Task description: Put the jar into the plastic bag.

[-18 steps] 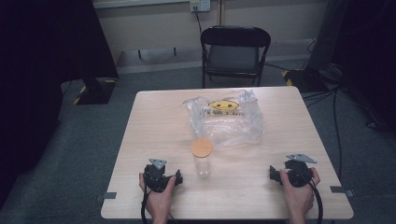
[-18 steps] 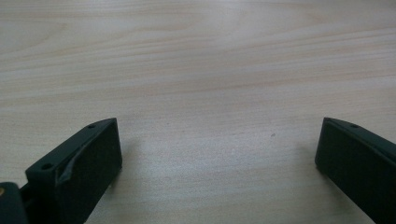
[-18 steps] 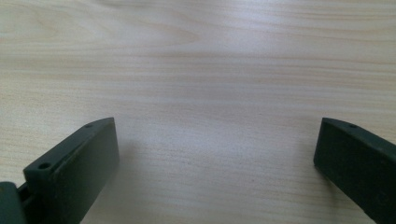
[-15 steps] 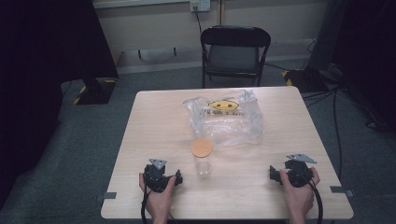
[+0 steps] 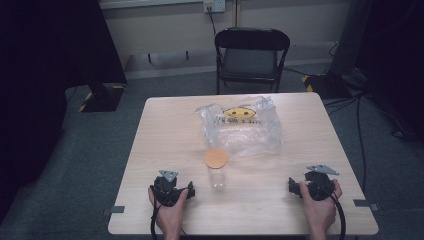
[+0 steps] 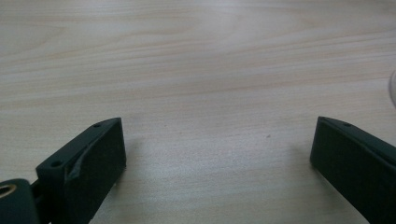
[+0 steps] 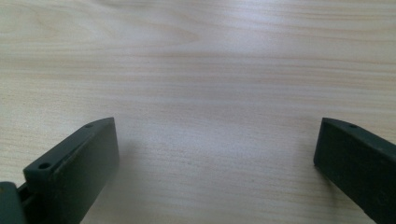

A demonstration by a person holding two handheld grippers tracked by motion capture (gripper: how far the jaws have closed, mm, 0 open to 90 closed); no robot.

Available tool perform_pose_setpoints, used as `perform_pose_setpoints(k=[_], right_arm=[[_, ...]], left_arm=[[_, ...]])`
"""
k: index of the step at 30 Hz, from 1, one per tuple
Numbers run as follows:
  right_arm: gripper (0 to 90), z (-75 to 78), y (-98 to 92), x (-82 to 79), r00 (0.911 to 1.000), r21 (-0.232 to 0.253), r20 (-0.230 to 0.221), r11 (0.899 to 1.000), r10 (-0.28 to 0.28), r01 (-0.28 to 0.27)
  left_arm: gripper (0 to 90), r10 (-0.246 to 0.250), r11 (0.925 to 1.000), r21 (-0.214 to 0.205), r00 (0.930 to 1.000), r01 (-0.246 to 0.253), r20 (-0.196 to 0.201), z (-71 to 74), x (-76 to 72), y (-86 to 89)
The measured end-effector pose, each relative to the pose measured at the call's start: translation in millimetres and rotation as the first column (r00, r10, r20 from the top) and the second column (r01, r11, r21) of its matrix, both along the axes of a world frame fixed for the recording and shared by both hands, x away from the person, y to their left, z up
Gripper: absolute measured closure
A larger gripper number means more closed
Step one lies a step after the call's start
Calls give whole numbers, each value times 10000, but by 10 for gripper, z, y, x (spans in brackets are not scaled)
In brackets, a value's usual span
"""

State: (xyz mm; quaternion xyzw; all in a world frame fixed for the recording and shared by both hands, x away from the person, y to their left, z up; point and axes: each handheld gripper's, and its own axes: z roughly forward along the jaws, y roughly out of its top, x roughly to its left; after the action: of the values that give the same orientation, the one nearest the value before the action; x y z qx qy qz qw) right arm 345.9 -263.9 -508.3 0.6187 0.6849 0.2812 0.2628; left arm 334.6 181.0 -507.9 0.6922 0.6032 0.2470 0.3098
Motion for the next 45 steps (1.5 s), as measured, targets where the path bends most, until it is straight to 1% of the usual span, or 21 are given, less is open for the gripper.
perform_pose_setpoints(k=[2,3,4,7,9,11,12,14,17,20,25,27,29,30,32,36,37,39,41,42,45], right_arm=[[0,0,0,0,10000,2,-1,10000,-1,1],[0,0,0,0,10000,0,-1,10000,0,0],[0,0,0,0,10000,0,0,10000,0,0],[0,0,0,0,10000,0,-1,10000,0,0],[0,0,0,0,10000,0,0,10000,-1,1],[0,0,0,0,10000,1,-2,10000,-1,1],[0,0,0,0,10000,-2,1,10000,1,-1],[0,0,0,0,10000,-1,0,10000,0,0],[0,0,0,0,10000,0,0,10000,0,0],[0,0,0,0,10000,0,0,10000,0,0],[0,0,0,0,10000,1,0,10000,-1,1],[0,0,0,0,10000,0,0,10000,0,0],[0,0,0,0,10000,1,0,10000,-1,1],[0,0,0,0,10000,1,0,10000,-2,2],[0,0,0,0,10000,1,-2,10000,-1,1],[0,0,0,0,10000,0,0,10000,0,0],[0,0,0,0,10000,-1,1,10000,0,0],[0,0,0,0,10000,1,0,10000,-1,1],[0,0,0,0,10000,-1,0,10000,0,0],[0,0,0,0,10000,0,-1,10000,-1,1],[0,0,0,0,10000,-2,-1,10000,-1,1]], left_arm=[[29,-170,9995,-263,9995,178,275,7,-25,6],[25,-193,9993,-309,9991,205,380,11,-41,5],[22,-173,9994,-288,9990,185,411,12,-51,1],[22,-295,9982,-508,9982,321,524,18,-80,-5],[22,-302,9980,-528,9969,341,730,34,-109,-13],[21,-431,9965,-674,9954,489,860,57,-138,-21],[20,-516,9962,-654,9943,578,928,71,-154,-26],[20,-652,9957,-597,9941,704,862,109,-181,-35],[20,-756,9949,-581,9908,825,1119,175,-228,-36],[20,-794,9931,-750,9873,903,1374,229,-266,-34],[22,-1138,9887,-791,9811,1273,1568,276,-308,-77],[22,-1327,9853,-850,9774,1481,1646,289,-321,-112],[28,-1534,9807,-963,9747,1704,1625,311,-337,-144],[33,-1543,9801,-990,9742,1719,1646,325,-345,-162],[33,-1705,9773,-956,9699,1889,1737,358,-359,-196],[28,-2018,9683,-1081,9601,2254,1937,428,-378,-256],[26,-2077,9668,-1071,9575,2321,2002,441,-381,-274],[26,-2209,9658,-925,9553,2423,1964,466,-383,-301],[26,-2242,9646,-937,9535,2466,2015,482,-388,-327],[26,-2305,9639,-869,9521,2516,2009,492,-392,-335],[26,-2462,9598,-838,9467,2680,2075,519,-399,-364]])
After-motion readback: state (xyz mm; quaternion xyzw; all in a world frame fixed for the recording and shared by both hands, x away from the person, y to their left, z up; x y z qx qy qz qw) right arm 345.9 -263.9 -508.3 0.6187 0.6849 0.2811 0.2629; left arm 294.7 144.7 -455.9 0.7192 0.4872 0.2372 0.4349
